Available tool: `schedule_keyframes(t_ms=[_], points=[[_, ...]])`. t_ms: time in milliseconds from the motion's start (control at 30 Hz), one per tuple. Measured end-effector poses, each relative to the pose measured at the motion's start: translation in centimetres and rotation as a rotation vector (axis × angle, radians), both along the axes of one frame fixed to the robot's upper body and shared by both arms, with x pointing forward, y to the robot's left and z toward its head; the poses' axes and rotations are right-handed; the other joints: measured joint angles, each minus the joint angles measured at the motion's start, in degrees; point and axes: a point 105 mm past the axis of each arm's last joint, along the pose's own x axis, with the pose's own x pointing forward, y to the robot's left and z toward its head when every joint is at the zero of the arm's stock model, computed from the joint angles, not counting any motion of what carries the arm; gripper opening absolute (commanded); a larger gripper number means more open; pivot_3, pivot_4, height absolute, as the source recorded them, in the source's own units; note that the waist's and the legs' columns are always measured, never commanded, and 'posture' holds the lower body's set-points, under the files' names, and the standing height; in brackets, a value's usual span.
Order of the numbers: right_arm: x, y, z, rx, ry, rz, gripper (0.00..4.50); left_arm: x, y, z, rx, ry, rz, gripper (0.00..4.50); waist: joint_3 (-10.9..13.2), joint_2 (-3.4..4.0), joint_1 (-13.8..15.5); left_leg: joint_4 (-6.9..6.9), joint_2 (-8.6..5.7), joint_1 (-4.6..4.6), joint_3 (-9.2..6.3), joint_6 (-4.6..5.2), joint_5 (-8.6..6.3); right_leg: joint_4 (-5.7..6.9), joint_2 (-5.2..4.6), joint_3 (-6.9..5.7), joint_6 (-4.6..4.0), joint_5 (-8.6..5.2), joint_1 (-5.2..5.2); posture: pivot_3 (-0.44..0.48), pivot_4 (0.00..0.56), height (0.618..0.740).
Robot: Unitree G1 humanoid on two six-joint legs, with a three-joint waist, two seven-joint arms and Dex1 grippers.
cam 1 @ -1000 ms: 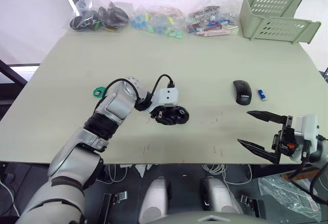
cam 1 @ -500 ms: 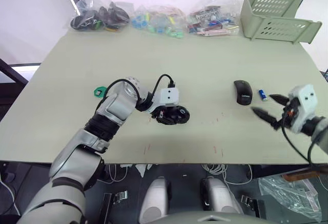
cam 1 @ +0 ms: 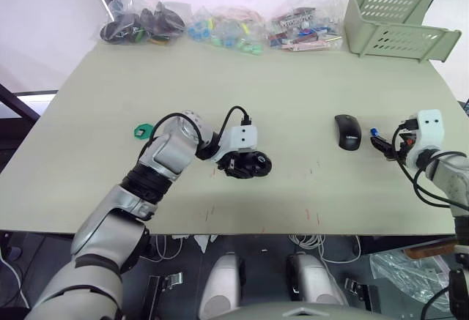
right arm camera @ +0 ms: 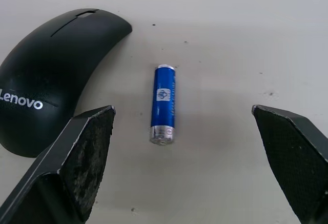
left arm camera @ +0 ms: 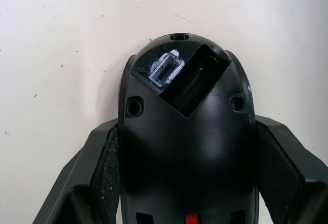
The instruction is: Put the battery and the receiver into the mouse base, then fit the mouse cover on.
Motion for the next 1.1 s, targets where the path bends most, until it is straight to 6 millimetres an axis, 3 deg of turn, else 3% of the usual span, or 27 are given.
schedule_keyframes(t_ms=[33,167,200,333,433,467,767,867,967,1000,1033,1067,1100], points=[[0.1,-0.1,-0.4,-0.002,0.004,-0.012,4.5,0.0,0.0,0.0,0.002,-0.001,0.001,2.91,0.0,0.0,0.0,0.0,0.0,0.0,0.0,0.0,0.0,0.0,0.0,0.0,0.0,0.0,0.0,0.0,0.15,0.74],[0.2,-0.2,-0.9,-0.024,0.009,-0.024,3.53,0.0,-0.1,0.0,0.003,0.0,0.004,2.91,0.0,0.0,-0.1,0.0,-0.01,0.0,0.0,0.0,0.0,0.0,0.0,0.01,0.0,0.0,0.0,0.0,0.15,0.74],[0.3,-0.1,-0.9,-0.026,0.007,-0.023,3.05,-0.1,-0.1,0.0,0.003,-0.001,0.003,2.91,0.0,0.01,-0.1,0.0,-0.01,0.0,0.0,0.0,0.0,0.0,0.0,0.01,0.0,0.0,0.0,0.0,0.15,0.74],[0.4,0.4,-1.1,-0.017,0.002,-0.016,1.85,-0.1,-0.2,0.0,0.002,-0.001,0.004,2.91,0.0,0.01,-0.1,0.0,0.0,0.0,-0.01,0.0,0.0,0.0,0.0,0.01,0.01,0.01,0.0,0.0,0.15,0.74],[0.5,0.6,-1.2,-0.017,-0.006,-0.011,0.34,-0.1,-0.3,0.0,0.0,-0.003,0.003,2.91,0.0,0.01,-0.1,0.0,-0.01,-0.01,-0.01,0.0,0.0,-0.01,0.0,0.02,0.01,0.0,0.0,0.0,0.15,0.74],[0.5,0.5,-1.2,-0.02,-0.009,-0.012,0.14,-0.1,-0.3,0.0,0.0,-0.005,0.003,2.91,0.0,0.01,-0.1,0.0,-0.01,0.0,0.0,0.0,0.0,-0.01,0.0,0.02,0.01,0.0,0.0,0.0,0.15,0.74],[-0.7,0.9,-0.1,-0.095,-0.03,0.058,0.09,-0.2,-0.5,0.0,-0.007,-0.004,0.007,2.91,0.0,0.13,0.1,0.0,-0.03,-0.04,-0.02,0.0,0.0,-0.01,-0.01,0.03,0.03,-0.01,-0.01,0.0,0.15,0.74],[-1.5,1.9,2.0,-0.107,-0.064,0.113,0.09,-0.2,-0.3,0.0,-0.006,0.0,0.016,2.91,0.0,0.14,-0.1,0.0,-0.03,-0.02,-0.01,0.0,0.0,0.0,0.0,0.05,0.06,-0.02,-0.01,0.0,0.15,0.74],[-3.6,5.4,5.3,-0.036,0.08,0.289,0.09,-0.3,-0.4,0.0,-0.008,0.003,0.019,2.91,0.1,0.42,-0.2,0.0,-0.01,-0.08,0.03,0.0,0.0,0.07,-0.01,0.16,-0.12,-0.04,-0.16,0.0,0.15,0.74],[-4.4,7.7,7.8,-0.002,0.077,0.388,0.09,-0.3,-0.4,0.0,-0.007,0.004,0.02,2.91,0.1,0.38,-0.2,-0.01,0.02,-0.06,-0.02,0.01,0.0,0.07,0.04,0.11,-0.11,-0.03,-0.15,0.0,0.15,0.74],[-4.6,8.3,8.5,0.011,0.073,0.415,0.09,-0.3,-0.4,0.0,-0.007,0.004,0.02,2.91,0.1,0.36,-0.3,-0.02,0.04,-0.06,-0.05,0.01,0.0,0.06,0.08,0.09,-0.1,-0.02,-0.15,0.0,0.15,0.74],[-5.5,11.0,9.9,0.053,0.074,0.52,0.09,-0.4,-0.8,0.0,-0.008,0.005,0.01,2.91,0.0,0.19,-0.1,-0.1,0.05,-0.05,-0.16,0.01,0.0,0.06,0.1,-0.04,-0.09,-0.02,-0.14,0.0,0.15,0.74],[-5.7,12.1,9.5,0.07,0.108,0.553,0.09,-0.4,-0.8,0.0,-0.008,0.004,0.009,2.91,0.0,0.14,0.0,-0.1,0.06,-0.07,-0.22,0.01,0.0,0.05,0.1,-0.11,-0.11,-0.03,-0.13,0.0,0.15,0.74]])
